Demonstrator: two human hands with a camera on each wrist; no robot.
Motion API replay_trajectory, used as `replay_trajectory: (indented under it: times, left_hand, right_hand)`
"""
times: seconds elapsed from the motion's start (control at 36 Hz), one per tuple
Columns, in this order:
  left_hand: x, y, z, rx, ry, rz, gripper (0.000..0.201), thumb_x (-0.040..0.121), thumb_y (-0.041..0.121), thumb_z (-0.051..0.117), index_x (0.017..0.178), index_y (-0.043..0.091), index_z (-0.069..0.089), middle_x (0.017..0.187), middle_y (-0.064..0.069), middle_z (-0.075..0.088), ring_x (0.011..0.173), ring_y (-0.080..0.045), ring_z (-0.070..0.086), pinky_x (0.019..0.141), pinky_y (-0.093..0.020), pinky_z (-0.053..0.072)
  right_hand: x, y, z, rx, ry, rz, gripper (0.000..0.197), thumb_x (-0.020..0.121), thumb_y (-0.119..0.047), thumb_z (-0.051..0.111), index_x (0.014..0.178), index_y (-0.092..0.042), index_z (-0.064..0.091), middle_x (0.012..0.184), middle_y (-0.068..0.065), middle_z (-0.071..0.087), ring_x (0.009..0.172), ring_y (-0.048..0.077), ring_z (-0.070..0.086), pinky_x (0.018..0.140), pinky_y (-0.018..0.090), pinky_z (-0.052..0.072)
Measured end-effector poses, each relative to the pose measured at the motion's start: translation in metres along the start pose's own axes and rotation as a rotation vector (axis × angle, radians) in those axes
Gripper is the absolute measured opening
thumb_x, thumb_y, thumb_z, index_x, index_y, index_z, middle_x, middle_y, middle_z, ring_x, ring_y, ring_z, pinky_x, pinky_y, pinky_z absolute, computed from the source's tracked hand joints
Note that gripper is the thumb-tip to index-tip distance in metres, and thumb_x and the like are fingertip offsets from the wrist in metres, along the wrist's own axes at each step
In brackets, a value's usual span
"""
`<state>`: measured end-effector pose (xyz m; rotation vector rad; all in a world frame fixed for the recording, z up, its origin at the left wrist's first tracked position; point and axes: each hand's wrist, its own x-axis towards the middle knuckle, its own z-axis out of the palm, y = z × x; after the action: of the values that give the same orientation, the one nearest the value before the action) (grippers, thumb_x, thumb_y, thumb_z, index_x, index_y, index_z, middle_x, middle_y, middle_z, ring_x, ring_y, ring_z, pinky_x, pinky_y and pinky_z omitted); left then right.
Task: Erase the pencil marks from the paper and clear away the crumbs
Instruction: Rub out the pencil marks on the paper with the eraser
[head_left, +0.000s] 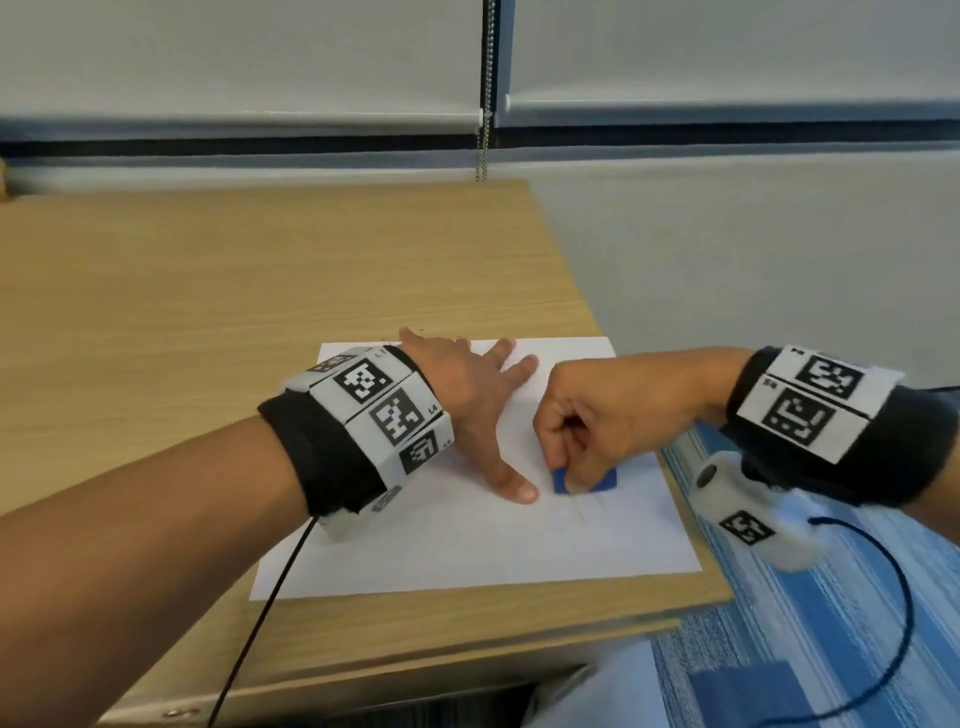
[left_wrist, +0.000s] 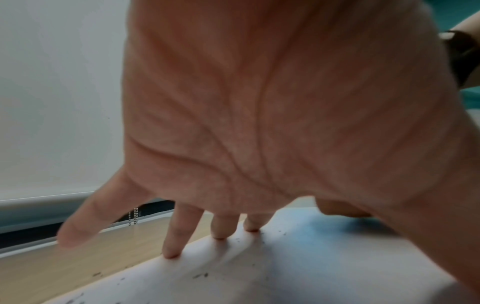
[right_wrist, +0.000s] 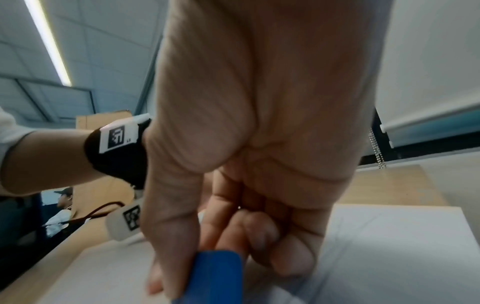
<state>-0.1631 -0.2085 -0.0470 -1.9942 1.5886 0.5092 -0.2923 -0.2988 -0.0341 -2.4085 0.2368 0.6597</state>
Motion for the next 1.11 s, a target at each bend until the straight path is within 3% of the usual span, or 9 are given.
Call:
replay_trajectory:
  times: [0.17,0.31,0.44,0.61,0.75,0.92,1.03,1.11]
  left_hand:
    - [-0.002,-0.001,-0.001,-0.009,-0.018,0.003,0.132,0.052,0.093,0.054,0.146,0.044,-0.025,0.157,0.014,-0.028,0.149,-0.030,-0.003,0.109,-0.068,0.019]
    - [-0.001,0.001,-0.002,0.015,-0.028,-0.002,0.135,0.053,0.092,0.055,0.146,0.039,-0.028,0.157,0.013,-0.028,0.149,-0.031,-0.004,0.110,-0.066,0.020]
    - [-0.002,0.001,-0.003,-0.001,-0.035,-0.005,0.133,0.055,0.091,0.055,0.147,0.040,-0.026,0.157,0.012,-0.029,0.149,-0.030,-0.005,0.111,-0.057,0.023]
    - [-0.002,0.002,-0.002,0.016,-0.025,-0.010,0.135,0.054,0.092,0.055,0.145,0.039,-0.028,0.157,0.015,-0.027,0.149,-0.029,-0.004,0.112,-0.057,0.022]
    - [-0.004,0.003,-0.003,0.007,-0.026,-0.004,0.132,0.058,0.089,0.056,0.147,0.036,-0.028,0.157,0.012,-0.028,0.149,-0.029,-0.004,0.113,-0.052,0.020]
    - [-0.006,0.005,-0.004,0.020,-0.027,-0.008,0.133,0.060,0.087,0.057,0.147,0.035,-0.028,0.158,0.010,-0.027,0.149,-0.031,-0.003,0.113,-0.053,0.019]
    - [-0.007,0.005,-0.005,0.013,-0.032,-0.001,0.130,0.060,0.087,0.056,0.146,0.038,-0.028,0.158,0.009,-0.027,0.149,-0.031,-0.003,0.113,-0.053,0.020]
    - [-0.008,0.005,-0.005,0.014,-0.033,0.003,0.130,0.061,0.087,0.057,0.146,0.038,-0.028,0.158,0.009,-0.027,0.149,-0.032,-0.004,0.113,-0.054,0.018]
  right_hand:
    - [0.010,0.005,-0.013,0.022,0.242,0.026,0.007,0.075,-0.012,0.077,0.077,-0.012,0.071,0.066,0.000,0.064,0.055,0.005,0.052,0.062,0.028,0.046]
    - [-0.002,-0.006,0.004,-0.007,-0.047,-0.005,0.009,0.077,-0.011,0.076,0.083,-0.007,0.071,0.065,-0.003,0.062,0.055,0.002,0.052,0.059,0.020,0.045]
    - [0.002,0.002,-0.010,0.017,0.203,0.039,0.007,0.076,-0.010,0.077,0.081,-0.008,0.072,0.064,-0.002,0.063,0.055,0.003,0.052,0.060,0.021,0.046]
    - [-0.011,-0.008,0.008,-0.024,-0.043,0.023,0.008,0.077,-0.009,0.076,0.083,-0.006,0.071,0.056,-0.012,0.058,0.050,-0.002,0.050,0.054,0.013,0.042]
    - [-0.008,-0.003,-0.001,-0.034,0.150,0.059,0.006,0.077,-0.012,0.076,0.075,-0.013,0.070,0.055,-0.012,0.057,0.050,0.000,0.050,0.055,0.017,0.043]
    - [-0.023,-0.009,0.015,-0.024,-0.047,0.042,0.006,0.079,-0.011,0.074,0.083,-0.012,0.070,0.059,-0.010,0.060,0.051,-0.001,0.051,0.052,0.010,0.040]
    - [-0.018,0.000,0.005,-0.002,0.170,0.069,0.006,0.078,-0.014,0.075,0.080,-0.011,0.071,0.063,-0.007,0.063,0.054,0.001,0.053,0.060,0.020,0.047]
    - [-0.022,-0.002,0.014,0.046,0.113,0.061,0.004,0.079,-0.013,0.074,0.079,-0.011,0.071,0.058,-0.010,0.061,0.052,0.001,0.051,0.057,0.017,0.044]
